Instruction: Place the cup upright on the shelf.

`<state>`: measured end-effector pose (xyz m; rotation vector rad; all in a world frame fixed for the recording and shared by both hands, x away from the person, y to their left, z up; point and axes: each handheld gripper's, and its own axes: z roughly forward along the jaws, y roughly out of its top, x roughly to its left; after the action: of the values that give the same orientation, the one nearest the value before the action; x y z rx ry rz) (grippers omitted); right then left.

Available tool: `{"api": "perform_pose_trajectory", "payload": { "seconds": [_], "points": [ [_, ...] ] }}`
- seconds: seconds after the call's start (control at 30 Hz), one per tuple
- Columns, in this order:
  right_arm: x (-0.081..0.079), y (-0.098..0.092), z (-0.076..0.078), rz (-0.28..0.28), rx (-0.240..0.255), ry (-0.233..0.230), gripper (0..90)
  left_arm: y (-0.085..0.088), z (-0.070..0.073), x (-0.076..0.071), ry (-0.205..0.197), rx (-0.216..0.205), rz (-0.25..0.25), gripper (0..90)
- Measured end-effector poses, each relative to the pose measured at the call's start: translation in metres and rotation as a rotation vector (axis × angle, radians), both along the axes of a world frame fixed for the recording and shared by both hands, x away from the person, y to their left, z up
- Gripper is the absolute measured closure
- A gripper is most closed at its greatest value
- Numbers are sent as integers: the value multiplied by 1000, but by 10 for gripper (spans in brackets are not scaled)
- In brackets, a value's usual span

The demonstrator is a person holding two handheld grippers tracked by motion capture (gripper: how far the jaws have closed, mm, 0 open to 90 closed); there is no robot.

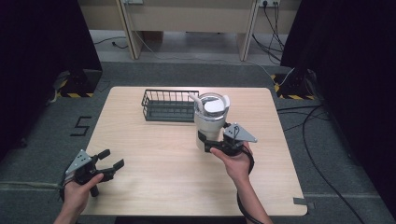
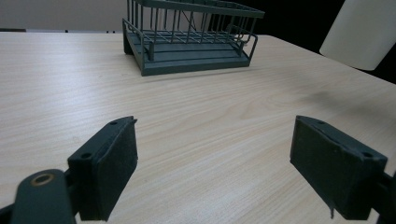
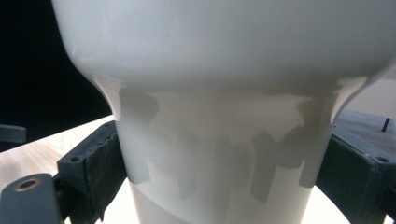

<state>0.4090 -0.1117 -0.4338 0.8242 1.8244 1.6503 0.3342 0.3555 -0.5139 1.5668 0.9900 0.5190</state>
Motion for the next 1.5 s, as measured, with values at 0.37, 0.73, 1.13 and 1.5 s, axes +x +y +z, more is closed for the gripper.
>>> {"api": "perform_pose_trajectory", "payload": {
  "seconds": [0.37,0.73,1.13,1.5],
  "points": [
    [18,4,15,-8,10,-14,109,2,0,0,1,-9,7,144],
    [36,11,25,-16,12,-23,109,3,-1,1,5,3,10,144],
    [55,24,39,-13,17,-39,109,0,-2,1,8,22,6,144],
    [71,37,47,-8,19,-40,109,1,-3,2,17,42,31,144]
  ]
}}
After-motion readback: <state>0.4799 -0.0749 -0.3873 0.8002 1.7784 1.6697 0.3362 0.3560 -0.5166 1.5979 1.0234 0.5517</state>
